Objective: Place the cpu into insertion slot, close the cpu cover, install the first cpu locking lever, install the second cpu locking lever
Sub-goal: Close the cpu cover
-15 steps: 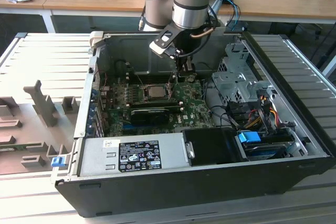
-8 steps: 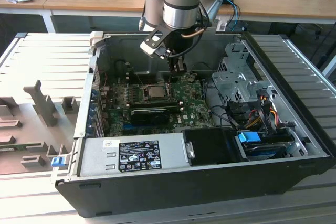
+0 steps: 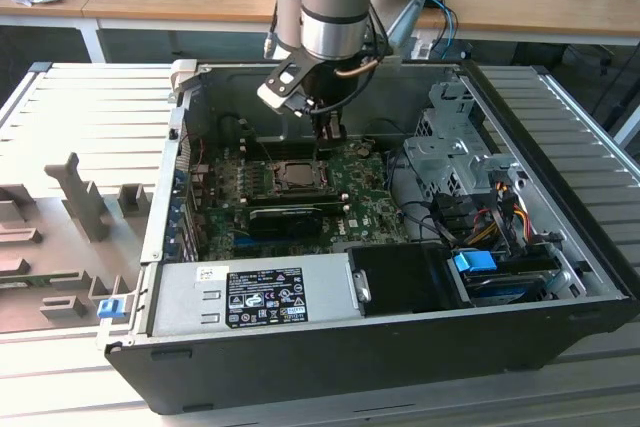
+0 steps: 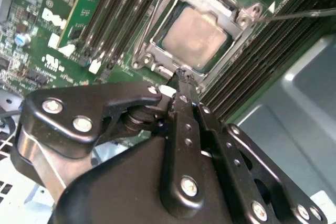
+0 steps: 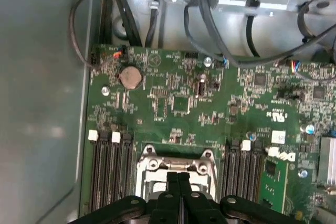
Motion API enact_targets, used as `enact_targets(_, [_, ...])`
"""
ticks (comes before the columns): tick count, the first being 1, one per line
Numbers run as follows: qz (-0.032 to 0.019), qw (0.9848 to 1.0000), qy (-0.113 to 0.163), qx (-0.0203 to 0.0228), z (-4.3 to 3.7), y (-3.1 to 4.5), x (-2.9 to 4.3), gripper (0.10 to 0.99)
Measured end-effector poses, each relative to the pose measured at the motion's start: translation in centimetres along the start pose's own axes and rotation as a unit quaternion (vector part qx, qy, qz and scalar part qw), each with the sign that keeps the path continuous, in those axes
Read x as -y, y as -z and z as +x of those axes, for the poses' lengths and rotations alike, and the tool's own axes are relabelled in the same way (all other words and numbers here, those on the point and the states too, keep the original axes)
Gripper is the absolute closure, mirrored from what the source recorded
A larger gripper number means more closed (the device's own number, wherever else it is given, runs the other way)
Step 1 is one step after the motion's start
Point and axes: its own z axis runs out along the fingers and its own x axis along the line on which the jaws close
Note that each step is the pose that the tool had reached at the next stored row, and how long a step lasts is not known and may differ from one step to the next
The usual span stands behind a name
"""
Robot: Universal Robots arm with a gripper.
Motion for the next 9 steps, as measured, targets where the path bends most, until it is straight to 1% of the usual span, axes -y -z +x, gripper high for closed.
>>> enact_targets(1, [0.0000, 1.0000, 0.000, -0.0001, 0.07, -0.02, 0.73, 0.980])
enact_targets(7, [0.0000, 1.0000, 0.000, -0.0001, 0.30, -0.05, 2.11, 0.980])
enact_targets(9, [0.0001, 1.0000, 0.000, -0.0001, 0.34, -0.05, 2.41, 0.980])
